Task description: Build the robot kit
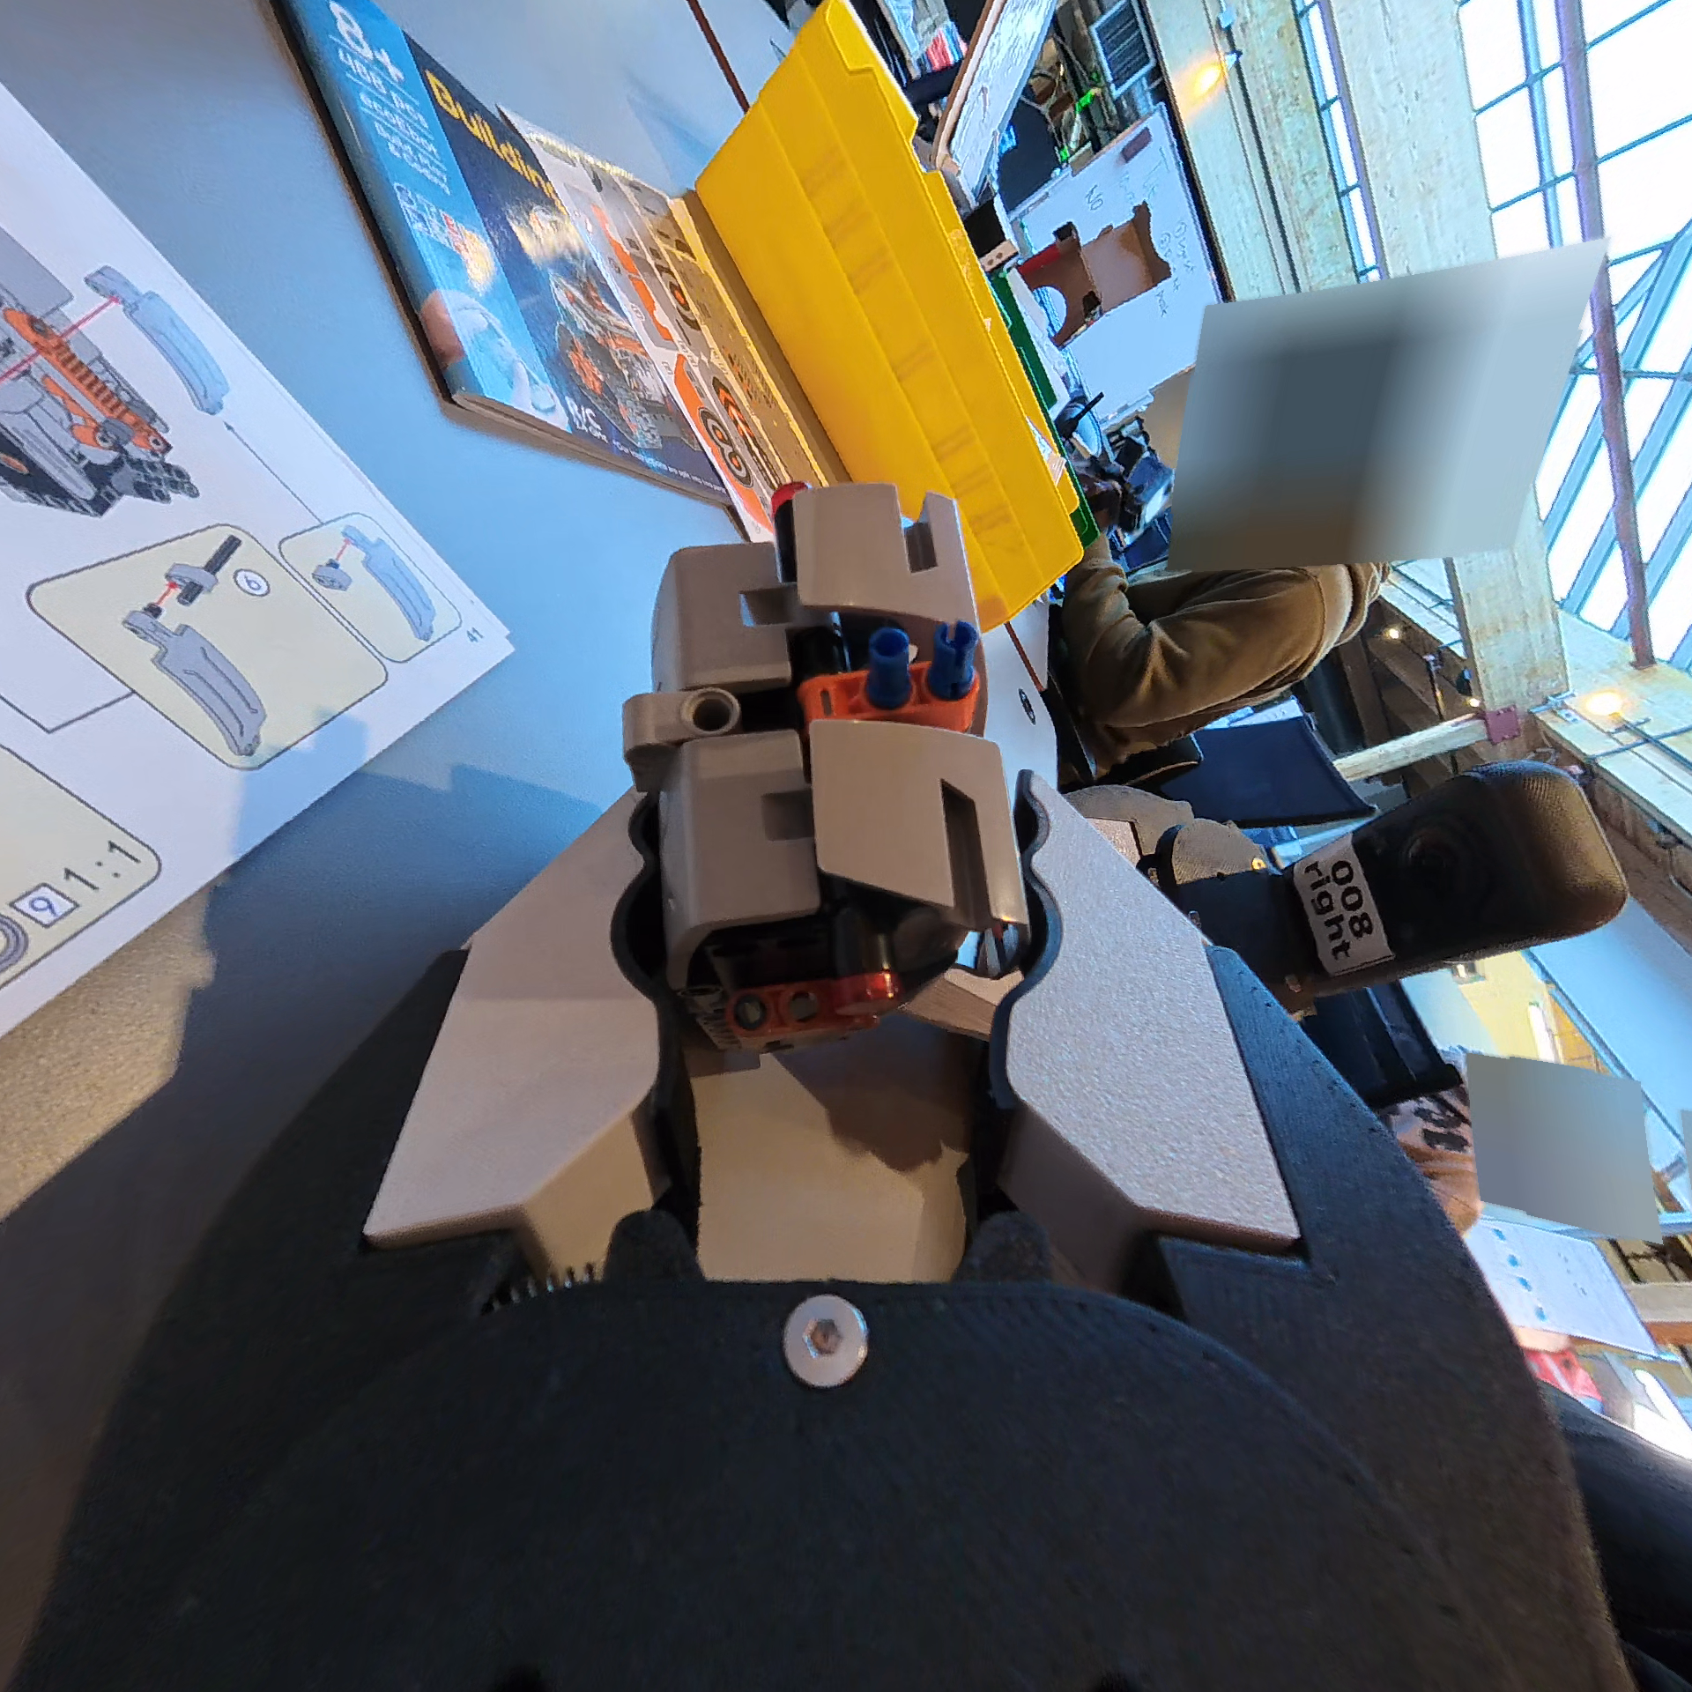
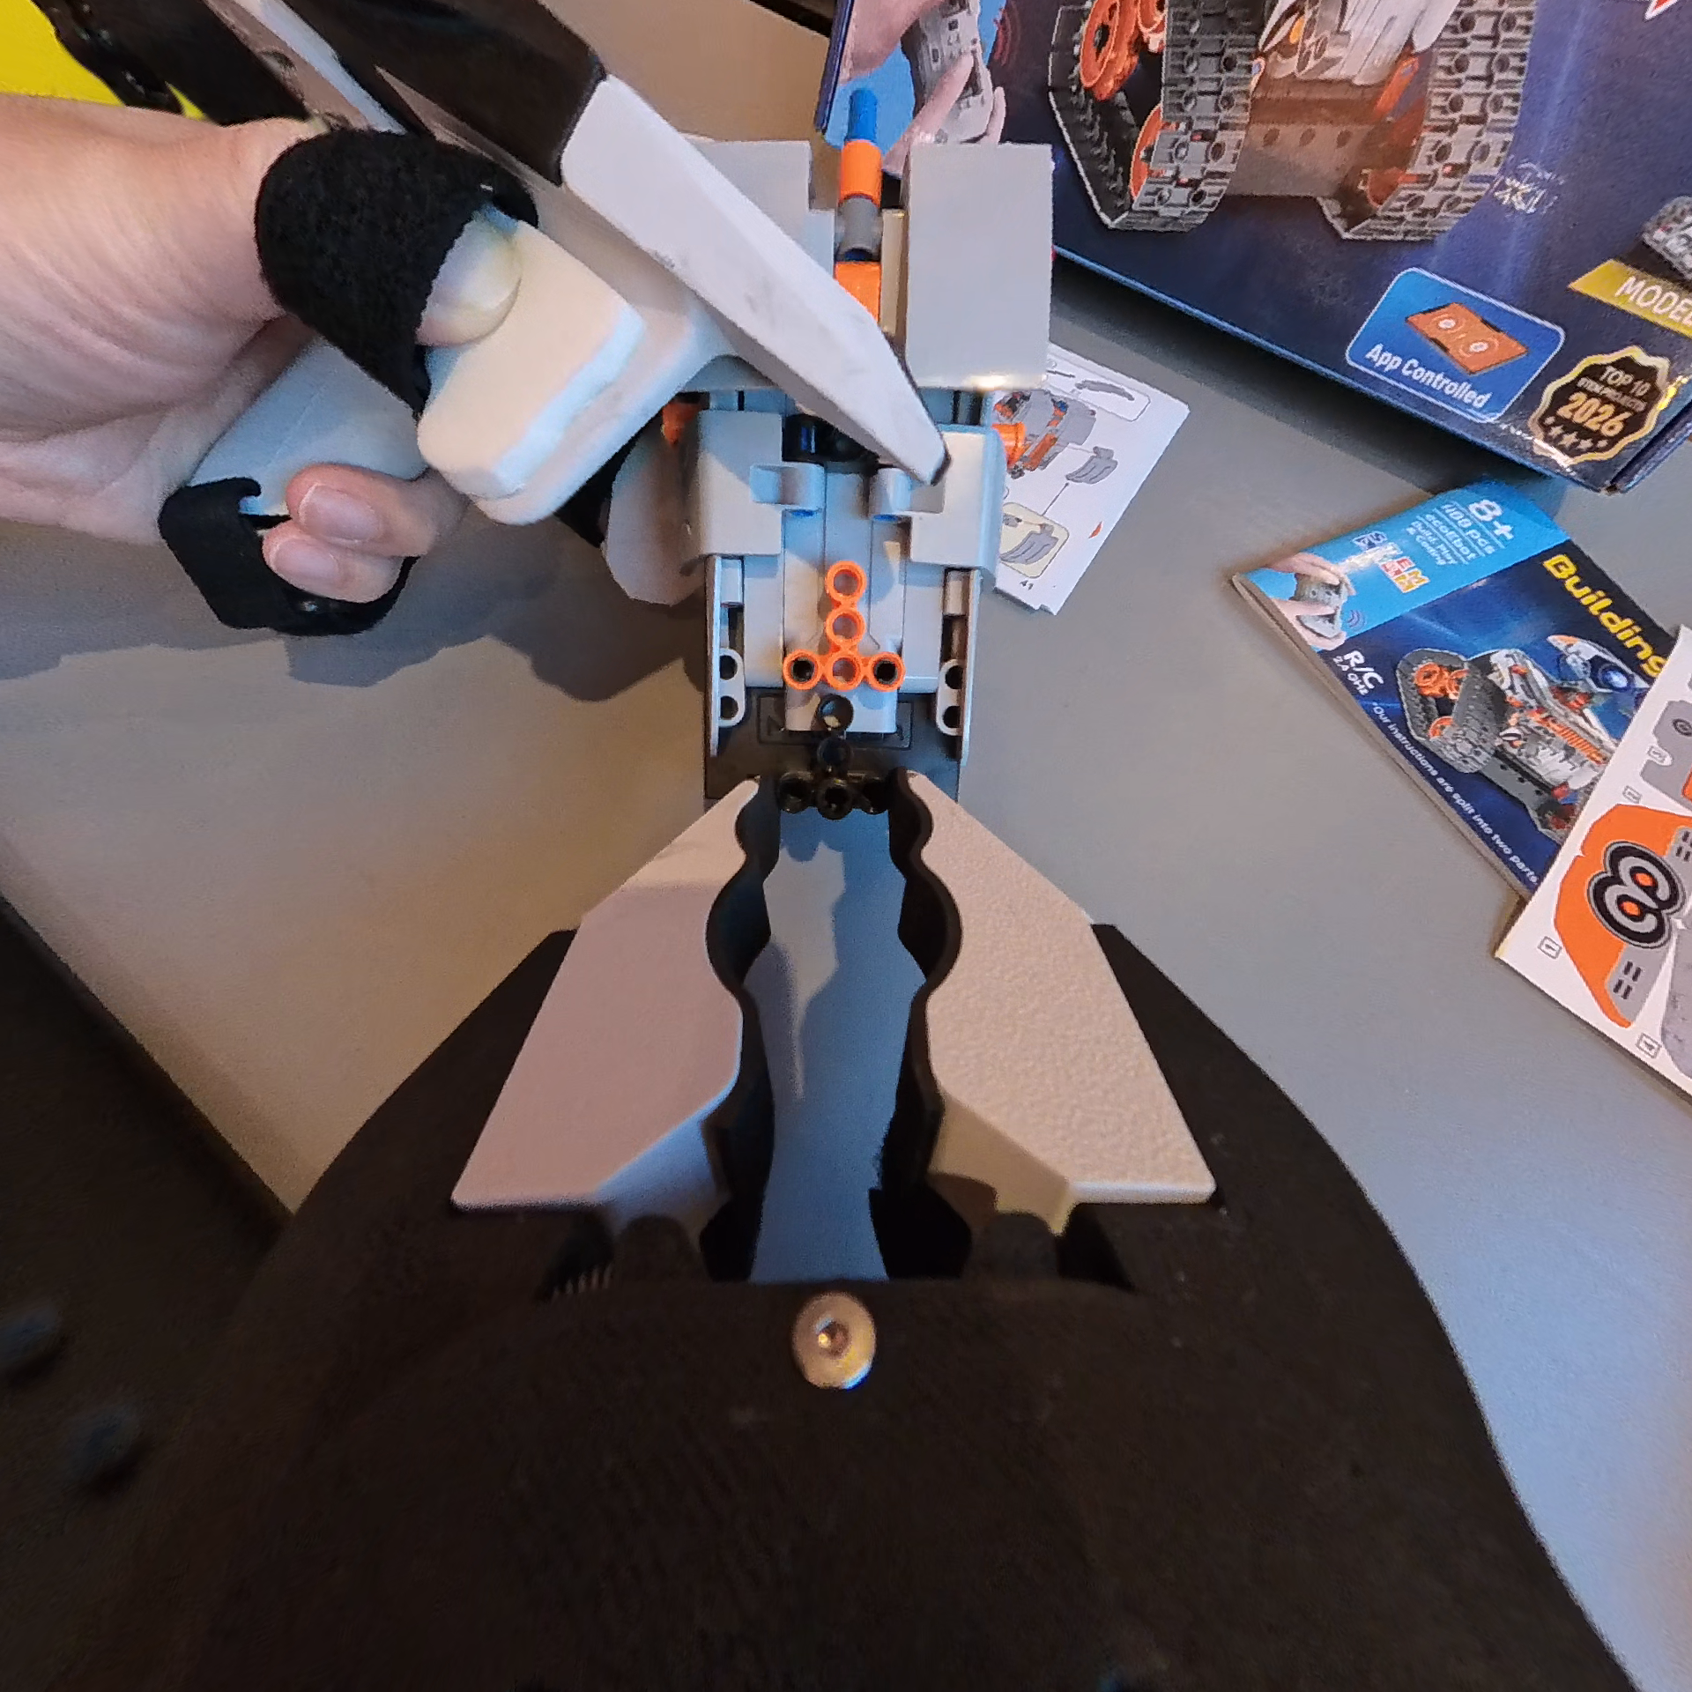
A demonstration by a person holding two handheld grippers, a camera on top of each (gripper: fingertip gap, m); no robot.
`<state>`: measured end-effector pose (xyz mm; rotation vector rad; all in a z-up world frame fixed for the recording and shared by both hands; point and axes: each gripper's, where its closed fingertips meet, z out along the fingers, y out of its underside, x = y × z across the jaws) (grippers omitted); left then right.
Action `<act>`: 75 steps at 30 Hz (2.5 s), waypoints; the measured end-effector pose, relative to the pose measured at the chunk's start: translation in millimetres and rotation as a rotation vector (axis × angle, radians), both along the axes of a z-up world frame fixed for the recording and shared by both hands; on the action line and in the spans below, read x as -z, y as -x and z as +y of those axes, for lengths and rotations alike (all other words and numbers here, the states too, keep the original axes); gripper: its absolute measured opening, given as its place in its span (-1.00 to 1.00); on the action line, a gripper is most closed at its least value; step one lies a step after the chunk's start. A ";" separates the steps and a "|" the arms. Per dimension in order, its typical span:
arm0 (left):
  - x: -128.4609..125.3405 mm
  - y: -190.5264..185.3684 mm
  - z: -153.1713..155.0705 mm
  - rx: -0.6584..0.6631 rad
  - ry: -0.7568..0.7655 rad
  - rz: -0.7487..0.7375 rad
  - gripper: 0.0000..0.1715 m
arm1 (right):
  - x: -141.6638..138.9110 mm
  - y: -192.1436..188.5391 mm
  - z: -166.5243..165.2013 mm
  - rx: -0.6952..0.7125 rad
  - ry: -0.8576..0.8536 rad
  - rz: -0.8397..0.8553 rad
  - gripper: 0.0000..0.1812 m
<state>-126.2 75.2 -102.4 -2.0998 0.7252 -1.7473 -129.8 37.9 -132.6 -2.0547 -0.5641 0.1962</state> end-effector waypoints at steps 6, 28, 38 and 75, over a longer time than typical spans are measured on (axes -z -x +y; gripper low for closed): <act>-0.9 -0.7 0.9 -0.016 -0.001 -0.010 -0.16 | 1.6 -0.9 0.4 0.006 0.023 -0.037 -0.76; 1.4 2.5 1.1 0.012 -0.007 0.015 -0.15 | 0.1 0.5 0.8 0.014 -0.050 0.001 -0.59; 4.8 5.7 5.4 0.020 0.078 -0.003 -0.15 | -2.5 1.5 -3.0 -0.003 -0.081 -0.034 -0.65; 0.2 0.7 -4.4 0.029 -0.082 0.060 -0.15 | 1.3 0.0 1.5 0.026 -0.034 -0.013 -0.75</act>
